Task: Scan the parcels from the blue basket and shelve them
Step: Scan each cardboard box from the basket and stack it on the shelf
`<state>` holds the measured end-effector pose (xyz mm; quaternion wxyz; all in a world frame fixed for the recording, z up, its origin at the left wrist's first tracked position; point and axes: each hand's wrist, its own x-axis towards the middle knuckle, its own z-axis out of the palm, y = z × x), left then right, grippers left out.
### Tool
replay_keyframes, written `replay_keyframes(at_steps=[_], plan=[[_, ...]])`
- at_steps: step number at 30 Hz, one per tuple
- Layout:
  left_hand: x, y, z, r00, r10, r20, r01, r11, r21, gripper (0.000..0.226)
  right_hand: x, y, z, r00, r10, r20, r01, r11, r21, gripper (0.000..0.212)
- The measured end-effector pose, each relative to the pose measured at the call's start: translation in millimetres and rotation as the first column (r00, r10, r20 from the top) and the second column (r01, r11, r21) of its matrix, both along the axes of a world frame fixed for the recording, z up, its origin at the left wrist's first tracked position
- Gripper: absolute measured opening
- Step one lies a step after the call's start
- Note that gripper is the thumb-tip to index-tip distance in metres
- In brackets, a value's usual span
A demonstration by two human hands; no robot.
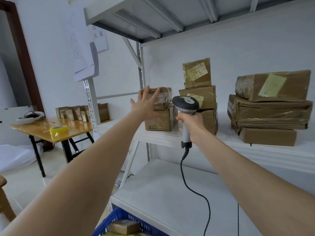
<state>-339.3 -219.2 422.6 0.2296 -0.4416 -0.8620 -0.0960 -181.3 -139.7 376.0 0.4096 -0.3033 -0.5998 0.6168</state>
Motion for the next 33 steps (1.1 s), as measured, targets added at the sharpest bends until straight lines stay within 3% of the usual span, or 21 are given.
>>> replay_keyframes(at_steps=[5,9,21,28,33], plan=[[9.6,-15.8,-25.1,0.999,-0.037,0.023,0.034,0.992,0.121,0.093,7.9,-6.1,-12.1,0.997,0.061,-0.048,-0.063,0.996,-0.055,0.007],[20.5,-35.1,-62.2,0.995,-0.098,0.002,0.096,0.981,0.171,0.082,14.6,-18.8,-38.3,0.998,0.068,0.001,-0.068,0.996,-0.055,0.003],[62.0,-105.7,-274.5,0.915,0.027,0.402,0.019,0.994,-0.109,0.076,43.8,-75.6,-231.3,0.958,0.175,0.227,-0.091,0.937,-0.338,0.007],[77.0,-130.2,-387.9,0.773,0.141,0.618,0.028,0.966,-0.255,0.077,58.1,-81.2,-328.8,0.912,0.182,0.368,0.031,0.863,-0.504,0.004],[73.7,-125.6,-455.2,0.6,0.25,0.76,-0.001,0.95,-0.311,0.078,53.9,-72.3,-394.7,0.884,0.173,0.434,0.167,0.752,-0.638,0.008]])
